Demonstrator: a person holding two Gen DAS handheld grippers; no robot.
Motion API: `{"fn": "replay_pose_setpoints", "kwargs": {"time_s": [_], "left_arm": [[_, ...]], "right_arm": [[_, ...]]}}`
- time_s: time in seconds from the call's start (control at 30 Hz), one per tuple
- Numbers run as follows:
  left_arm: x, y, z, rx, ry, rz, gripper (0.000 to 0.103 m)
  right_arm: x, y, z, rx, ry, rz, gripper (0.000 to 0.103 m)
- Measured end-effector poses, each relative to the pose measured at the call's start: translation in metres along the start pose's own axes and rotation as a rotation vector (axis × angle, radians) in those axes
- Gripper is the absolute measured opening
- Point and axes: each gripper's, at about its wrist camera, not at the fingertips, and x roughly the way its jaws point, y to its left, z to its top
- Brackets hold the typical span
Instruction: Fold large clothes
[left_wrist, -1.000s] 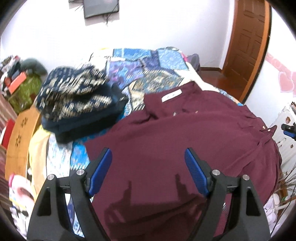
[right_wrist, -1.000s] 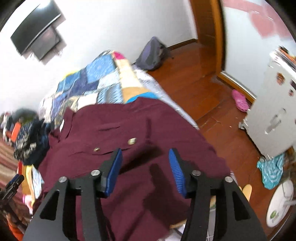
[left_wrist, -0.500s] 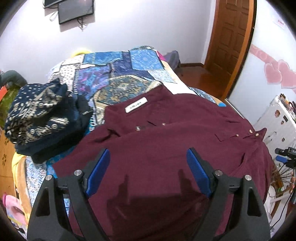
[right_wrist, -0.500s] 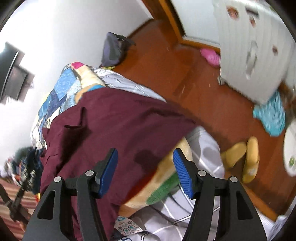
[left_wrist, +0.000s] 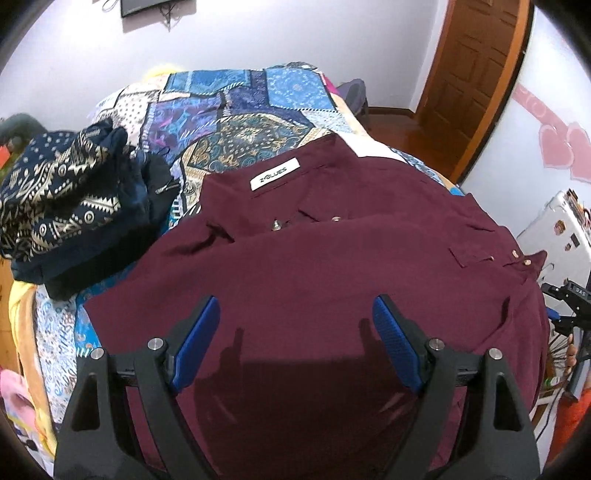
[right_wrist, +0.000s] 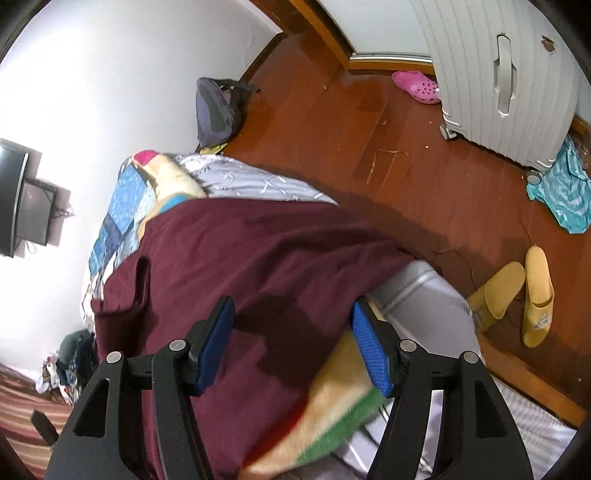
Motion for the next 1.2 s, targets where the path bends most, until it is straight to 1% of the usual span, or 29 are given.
{"fn": "replay_pose_setpoints", "kwargs": {"time_s": [0.03, 0.1, 0.13, 0.17, 0.2, 0.23, 0.27, 0.3, 0.33, 0.37, 0.5, 0.53, 0.57, 0.63, 0.67, 0.7, 0.73, 0.77, 0.8, 0.83, 0.9, 0.93, 1.0, 1.07, 1.1, 1.13, 1.17, 1.2], "left_arm": [[0.000, 0.002, 0.000, -0.008, 0.000, -0.002, 0.084], [0.000, 0.003, -0.001, -0.015, 0.000, -0.003, 0.084], [-0.001, 0.003, -0.001, -0.015, -0.002, -0.001, 0.084], [-0.002, 0.004, -0.002, -0.014, -0.003, 0.001, 0.084], [-0.002, 0.004, -0.002, -0.013, -0.005, 0.003, 0.084], [-0.003, 0.004, -0.002, -0.011, -0.007, 0.003, 0.084], [-0.004, 0.004, -0.003, -0.009, -0.010, 0.003, 0.084], [-0.006, 0.005, -0.004, -0.011, -0.010, -0.004, 0.084], [-0.006, 0.005, -0.004, -0.014, -0.010, -0.012, 0.084], [-0.008, 0.007, -0.004, -0.022, -0.011, -0.027, 0.084], [-0.015, 0.010, -0.005, -0.034, -0.029, -0.034, 0.084], [-0.018, 0.011, -0.006, -0.037, -0.035, -0.036, 0.084], [-0.019, 0.012, -0.006, -0.038, -0.039, -0.038, 0.084], [-0.023, 0.015, -0.007, -0.042, -0.048, -0.042, 0.084], [-0.025, 0.017, -0.009, -0.044, -0.052, -0.041, 0.084], [-0.027, 0.018, -0.009, -0.044, -0.055, -0.041, 0.084], [-0.029, 0.019, -0.010, -0.044, -0.058, -0.042, 0.084], [-0.031, 0.021, -0.012, -0.044, -0.062, -0.043, 0.084], [-0.033, 0.022, -0.013, -0.044, -0.066, -0.043, 0.084], [-0.034, 0.023, -0.014, -0.044, -0.068, -0.043, 0.084], [-0.037, 0.026, -0.017, -0.047, -0.072, -0.043, 0.084], [-0.038, 0.027, -0.017, -0.048, -0.073, -0.043, 0.084], [-0.041, 0.029, -0.020, -0.054, -0.079, -0.046, 0.084], [-0.043, 0.030, -0.022, -0.056, -0.082, -0.048, 0.084], [-0.044, 0.031, -0.023, -0.054, -0.082, -0.048, 0.084], [-0.044, 0.031, -0.023, -0.051, -0.081, -0.046, 0.084], [-0.043, 0.032, -0.023, -0.048, -0.080, -0.041, 0.084], [-0.043, 0.032, -0.022, -0.047, -0.078, -0.036, 0.084]], "right_arm": [[0.003, -0.001, 0.002, 0.004, -0.001, 0.001, 0.062], [0.008, -0.002, 0.005, 0.026, -0.011, -0.001, 0.058], [0.010, -0.002, 0.005, 0.032, -0.019, -0.008, 0.051], [0.011, -0.001, 0.005, 0.033, -0.025, -0.023, 0.042], [0.011, -0.001, 0.006, 0.030, -0.029, -0.033, 0.036], [0.009, 0.002, 0.005, 0.019, -0.038, -0.039, 0.025], [0.007, 0.003, 0.005, 0.008, -0.043, -0.032, 0.019], [0.004, 0.005, 0.004, -0.003, -0.051, -0.021, 0.017], [-0.002, 0.009, 0.003, -0.017, -0.070, -0.013, 0.009], [-0.007, 0.013, 0.004, -0.026, -0.085, 0.006, 0.007], [-0.035, 0.044, 0.004, -0.089, -0.148, 0.079, 0.007], [-0.044, 0.059, 0.002, -0.124, -0.158, 0.118, 0.007], [-0.047, 0.068, 0.001, -0.148, -0.161, 0.137, 0.006], [-0.060, 0.100, -0.007, -0.245, -0.174, 0.166, 0.006], [-0.063, 0.113, -0.012, -0.285, -0.172, 0.194, 0.006], [-0.066, 0.123, -0.016, -0.316, -0.172, 0.222, 0.003], [-0.073, 0.140, -0.025, -0.371, -0.167, 0.293, 0.002], [-0.080, 0.158, -0.034, -0.432, -0.168, 0.340, 0.002], [-0.084, 0.171, -0.043, -0.477, -0.174, 0.355, 0.002], [-0.089, 0.191, -0.055, -0.553, -0.179, 0.366, 0.002], [-0.085, 0.217, -0.075, -0.655, -0.162, 0.351, 0.002], [-0.079, 0.226, -0.084, -0.688, -0.147, 0.325, 0.003], [-0.066, 0.229, -0.093, -0.711, -0.125, 0.269, 0.003], [-0.056, 0.217, -0.094, -0.696, -0.117, 0.203, 0.003], [-0.054, 0.208, -0.089, -0.672, -0.110, 0.181, 0.004], [-0.052, 0.198, -0.082, -0.643, -0.101, 0.162, 0.008], [-0.052, 0.191, -0.078, -0.609, -0.091, 0.142, 0.015], [-0.055, 0.176, -0.070, -0.559, -0.084, 0.124, 0.020]]}}
